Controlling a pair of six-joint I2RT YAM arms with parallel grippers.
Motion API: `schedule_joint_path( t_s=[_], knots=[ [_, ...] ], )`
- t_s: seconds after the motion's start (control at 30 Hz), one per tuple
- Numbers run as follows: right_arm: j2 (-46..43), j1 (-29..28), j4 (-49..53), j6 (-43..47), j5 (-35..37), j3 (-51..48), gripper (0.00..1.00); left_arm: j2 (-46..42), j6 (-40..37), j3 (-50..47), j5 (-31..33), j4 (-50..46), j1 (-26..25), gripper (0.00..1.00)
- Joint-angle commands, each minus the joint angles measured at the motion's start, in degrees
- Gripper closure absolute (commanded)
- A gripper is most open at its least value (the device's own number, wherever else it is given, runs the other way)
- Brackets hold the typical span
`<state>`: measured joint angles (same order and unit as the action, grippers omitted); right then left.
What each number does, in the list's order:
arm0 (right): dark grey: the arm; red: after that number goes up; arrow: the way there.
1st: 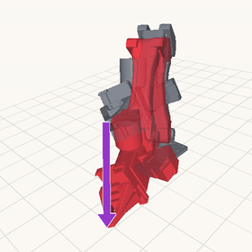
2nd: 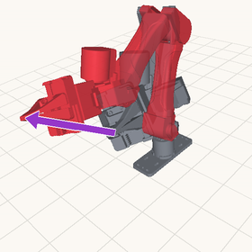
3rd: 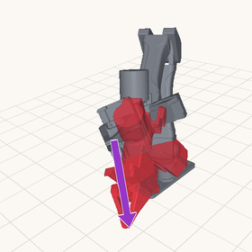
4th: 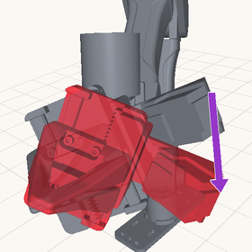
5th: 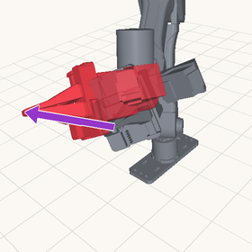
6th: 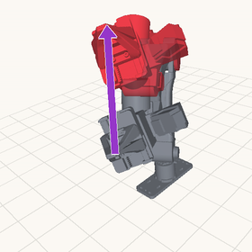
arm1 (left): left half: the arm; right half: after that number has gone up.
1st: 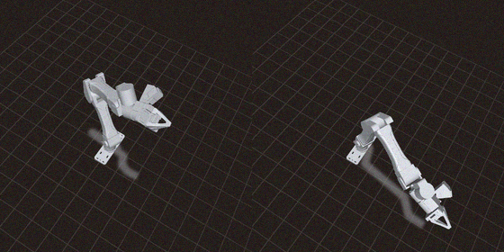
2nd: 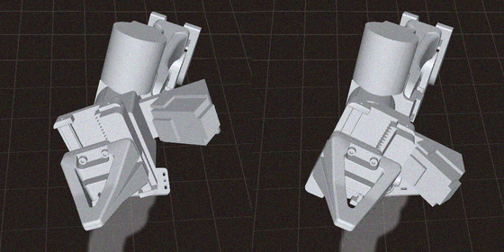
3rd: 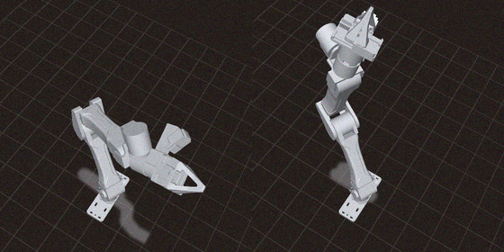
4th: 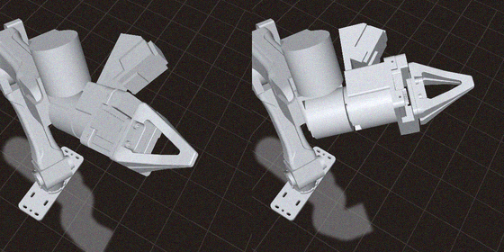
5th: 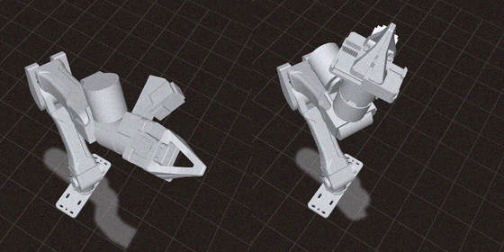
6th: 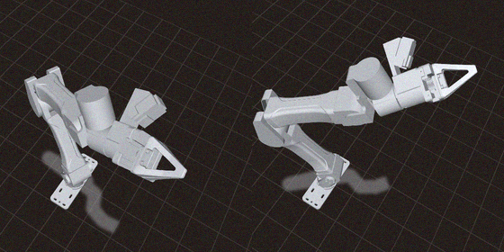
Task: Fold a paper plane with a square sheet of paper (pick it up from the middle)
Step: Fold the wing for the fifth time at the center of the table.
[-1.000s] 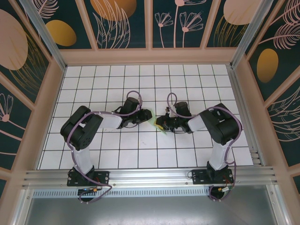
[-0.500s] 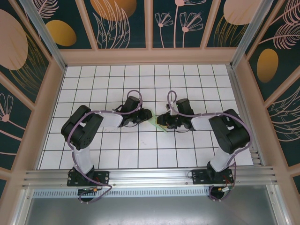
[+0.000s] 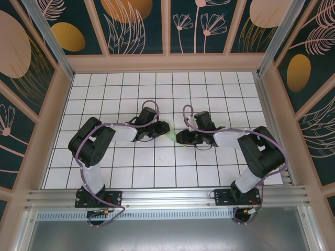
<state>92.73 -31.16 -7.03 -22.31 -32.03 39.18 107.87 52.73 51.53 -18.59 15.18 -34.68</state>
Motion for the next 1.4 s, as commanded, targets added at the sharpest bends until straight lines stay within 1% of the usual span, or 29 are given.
schedule_joint_path(
  t_s=[0.0, 0.07, 0.27, 0.6, 0.8, 0.97, 1.03, 1.17, 1.27, 1.37],
  knots=[
    [0.31, -1.75, 2.13, 3.95, 3.01, 2.39, 0.65, 3.57, -0.7, 0.13, 3.2, -3.29, 0.06, 0.64],
    [0.83, -2.42, 1.66, 5.52, 3.84, 2.59, 0.66, 3.52, -0.7, 0.07, 3.21, -3.4, 0.05, 0.64],
    [-0.28, -4.79, -4.18, 11.83, 7.06, 0.25, 0.72, 3.75, -0.69, 0.14, 3.21, -3.4, 0.05, 0.64],
    [-0.05, -5.3, -3.35, 16.56, 11.36, -0.48, 0.75, 3.76, -0.79, 0.24, 3.05, -3.53, 0.05, 0.64],
    [-0.19, -5.53, -2.57, 17.91, 9.93, -1.13, 0.74, 3.91, -0.76, 0.34, 3.05, -3.67, 0.11, 0.64],
    [1.6, -5.69, -2.75, 17.73, 9.17, -0.6, 0.75, 3.76, -0.79, 0.42, 3.11, -3.67, 0.09, 0.64],
    [2.18, -5.8, -3.14, 17.57, 9.09, -0.61, 0.77, 3.66, -0.77, 0.44, 3.12, -3.77, 0.06, 0.64],
    [2.77, -5.7, -3.82, 17.05, 8.97, -0.59, 0.86, 3.39, -0.86, 0.55, 3.03, -3.82, 0.05, 0.64],
    [2.74, -5.34, -4.76, 16.27, 7.02, -1.02, 0.92, 2.97, -0.91, 0.83, 3.11, -4.0, 0.06, 0.64],
    [2.87, -4.24, -6.0, 14.86, 4.22, -1.64, 0.96, 2.05, -1.27, 1.4, 3.32, -4.45, 0.05, 0.64]
  ],
)
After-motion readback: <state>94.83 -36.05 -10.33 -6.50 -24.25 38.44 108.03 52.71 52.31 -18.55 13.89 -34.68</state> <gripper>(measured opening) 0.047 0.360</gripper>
